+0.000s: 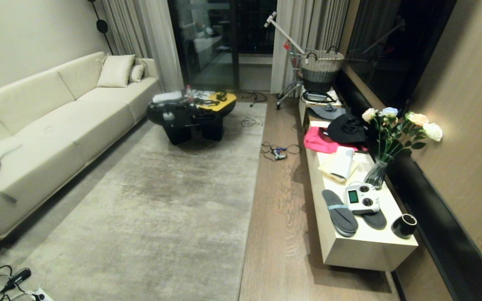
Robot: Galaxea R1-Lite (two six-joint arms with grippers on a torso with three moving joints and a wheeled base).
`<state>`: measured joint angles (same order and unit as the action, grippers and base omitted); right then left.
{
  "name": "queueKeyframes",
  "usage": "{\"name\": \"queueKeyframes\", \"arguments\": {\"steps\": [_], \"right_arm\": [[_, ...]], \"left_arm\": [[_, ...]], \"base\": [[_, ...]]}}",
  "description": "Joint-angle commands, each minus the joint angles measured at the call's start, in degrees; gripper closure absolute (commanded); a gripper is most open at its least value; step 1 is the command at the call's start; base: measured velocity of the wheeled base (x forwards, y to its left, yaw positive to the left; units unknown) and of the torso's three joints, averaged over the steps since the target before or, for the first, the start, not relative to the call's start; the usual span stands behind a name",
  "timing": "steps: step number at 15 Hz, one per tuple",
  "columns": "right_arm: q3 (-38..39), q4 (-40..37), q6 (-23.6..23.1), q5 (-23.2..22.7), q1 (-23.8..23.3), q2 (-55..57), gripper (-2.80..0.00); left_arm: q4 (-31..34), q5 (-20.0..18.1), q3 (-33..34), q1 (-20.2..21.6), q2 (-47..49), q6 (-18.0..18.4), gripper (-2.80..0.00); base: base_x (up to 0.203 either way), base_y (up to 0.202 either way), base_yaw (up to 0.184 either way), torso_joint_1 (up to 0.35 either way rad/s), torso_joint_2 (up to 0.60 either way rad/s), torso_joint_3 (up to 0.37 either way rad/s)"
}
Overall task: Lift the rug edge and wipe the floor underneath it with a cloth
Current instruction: Pick up the rag
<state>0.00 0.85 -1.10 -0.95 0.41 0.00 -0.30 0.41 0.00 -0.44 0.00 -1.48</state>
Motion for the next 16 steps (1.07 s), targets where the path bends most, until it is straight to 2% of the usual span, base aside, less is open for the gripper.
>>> {"name": "queueKeyframes", "arguments": {"steps": [1, 16], "right_arm": [[0.00, 0.03, -0.05, -0.02, 0.02, 0.08, 0.00], [0.00, 0.03, 0.04, -0.02, 0.02, 0.09, 0.00]], "left_arm": [[-0.05, 0.02, 0.00, 0.00, 0.03, -0.02, 0.00], [-0.05, 0.02, 0.00, 0.00, 0.08, -0.02, 0.00]], "base": [[0.000, 0.000, 0.000, 0.000, 0.00, 0.000], [0.000, 0.000, 0.000, 0.000, 0.00, 0.000]]}}
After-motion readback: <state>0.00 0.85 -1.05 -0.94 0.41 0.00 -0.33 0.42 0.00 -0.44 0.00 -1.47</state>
